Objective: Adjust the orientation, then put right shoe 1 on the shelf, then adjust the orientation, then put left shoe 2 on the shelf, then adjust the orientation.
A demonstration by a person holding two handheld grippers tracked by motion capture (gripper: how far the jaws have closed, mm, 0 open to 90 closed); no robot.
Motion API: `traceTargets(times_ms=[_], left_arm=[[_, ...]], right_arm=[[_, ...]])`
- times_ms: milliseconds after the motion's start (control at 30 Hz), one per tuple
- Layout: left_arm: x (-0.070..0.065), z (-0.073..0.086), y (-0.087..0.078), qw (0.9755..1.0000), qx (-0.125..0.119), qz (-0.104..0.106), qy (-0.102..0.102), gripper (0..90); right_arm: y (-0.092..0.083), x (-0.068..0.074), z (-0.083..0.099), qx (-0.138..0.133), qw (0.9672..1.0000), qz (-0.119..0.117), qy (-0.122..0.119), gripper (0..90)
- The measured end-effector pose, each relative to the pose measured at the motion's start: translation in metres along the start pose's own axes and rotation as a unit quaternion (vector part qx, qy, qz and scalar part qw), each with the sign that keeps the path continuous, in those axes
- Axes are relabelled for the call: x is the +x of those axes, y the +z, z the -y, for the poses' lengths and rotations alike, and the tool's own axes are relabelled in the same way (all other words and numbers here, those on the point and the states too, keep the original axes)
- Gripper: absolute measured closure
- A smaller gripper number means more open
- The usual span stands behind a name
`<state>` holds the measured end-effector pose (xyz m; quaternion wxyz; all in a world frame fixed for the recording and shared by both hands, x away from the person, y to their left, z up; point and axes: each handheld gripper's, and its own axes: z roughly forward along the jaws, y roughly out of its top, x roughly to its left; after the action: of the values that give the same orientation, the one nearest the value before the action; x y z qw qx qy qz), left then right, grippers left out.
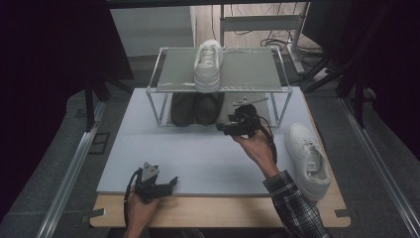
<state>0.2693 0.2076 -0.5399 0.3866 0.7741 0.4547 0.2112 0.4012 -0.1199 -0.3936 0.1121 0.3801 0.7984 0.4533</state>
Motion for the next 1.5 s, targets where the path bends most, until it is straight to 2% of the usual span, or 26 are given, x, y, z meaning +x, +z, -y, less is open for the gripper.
traceTargets(times_ms=[333,1033,1500], left_arm=[[0.0,0.0,0.0,1.0,0.0,0.0,0.0,11.6],[0.0,0.0,0.0,1.0,0.0,0.0,0.001,11.6],[0.0,0.0,0.0,1.0,-0.001,0.0,0.0,11.6]], right_arm=[[-0.011,0.0,0.012,0.01,0.9998,0.011,-0.016,35.4],[-0.04,-0.011,0.048,0.034,0.9986,0.034,-0.023,34.9],[-0.066,-0.018,0.066,0.032,0.9977,0.055,-0.025,34.7]])
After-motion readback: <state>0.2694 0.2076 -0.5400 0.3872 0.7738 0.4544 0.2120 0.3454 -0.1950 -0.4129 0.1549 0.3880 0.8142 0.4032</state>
